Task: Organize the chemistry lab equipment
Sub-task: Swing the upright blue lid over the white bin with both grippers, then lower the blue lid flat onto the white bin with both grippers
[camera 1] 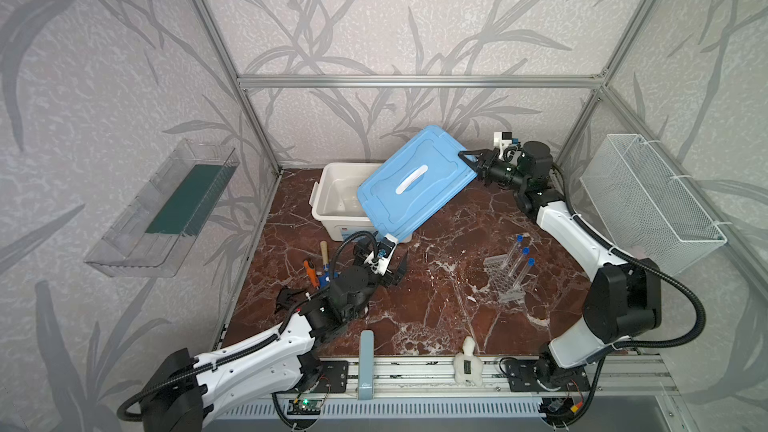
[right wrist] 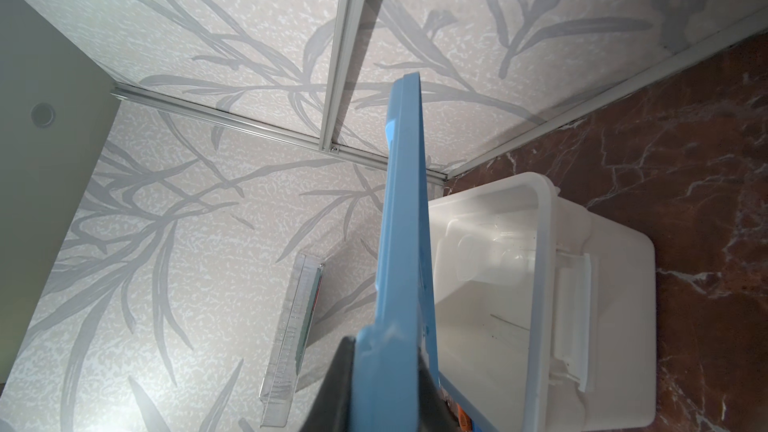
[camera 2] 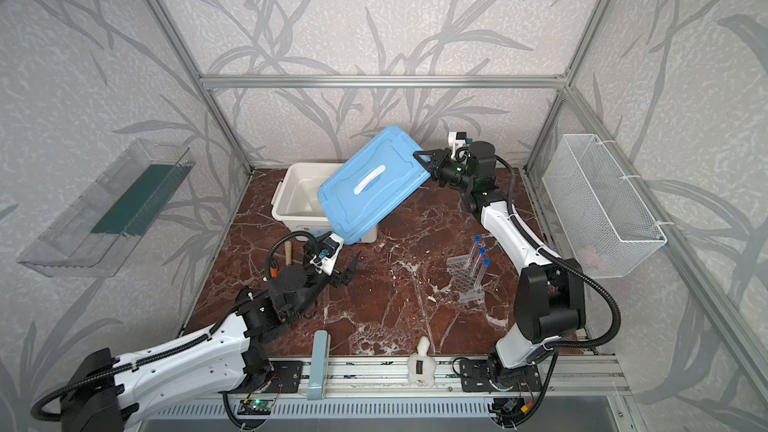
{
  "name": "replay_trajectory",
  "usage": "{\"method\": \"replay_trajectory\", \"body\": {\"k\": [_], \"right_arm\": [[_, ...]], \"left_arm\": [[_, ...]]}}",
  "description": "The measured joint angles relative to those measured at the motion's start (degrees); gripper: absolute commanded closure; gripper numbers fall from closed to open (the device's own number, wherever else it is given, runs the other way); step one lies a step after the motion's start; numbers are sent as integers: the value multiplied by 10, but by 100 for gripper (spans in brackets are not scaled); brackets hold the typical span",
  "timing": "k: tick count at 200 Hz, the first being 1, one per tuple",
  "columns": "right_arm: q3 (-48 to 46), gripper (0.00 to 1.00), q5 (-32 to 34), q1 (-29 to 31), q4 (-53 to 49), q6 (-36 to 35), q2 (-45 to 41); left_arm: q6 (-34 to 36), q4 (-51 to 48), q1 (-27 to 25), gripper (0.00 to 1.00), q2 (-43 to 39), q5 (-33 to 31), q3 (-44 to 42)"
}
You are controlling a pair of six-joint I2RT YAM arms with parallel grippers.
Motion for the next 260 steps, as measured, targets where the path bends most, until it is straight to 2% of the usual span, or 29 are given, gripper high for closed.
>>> {"method": "replay_trajectory", "body": {"k": [18,60,87,110,135,170,211,235,260], "right_arm": [[-12,99,29,10,26,6,0],[-36,100,104,57,51,6,0],[-52,100,149,83,84,13,2],[-53,100,175,96,108,21,21],[-53,100,194,101,117,30,42],[-46,100,203,98,122,35,57],[-42,100,210,103,127,36,68],[-43,100,235,120,132,35,69],[-45,98,283,153,134,33,75]], "left_arm": [[-61,-62,27,3,-19,18,36],[-217,-195,154,5,-16,107,198],[-289,-288,207,6,31,145,305],[-325,-345,243,6,75,173,353],[-351,-372,277,7,97,214,355],[-372,-392,305,8,79,254,326],[-400,-436,409,9,50,296,320],[-396,-460,442,9,89,297,347],[-366,-472,458,8,169,264,390]]}}
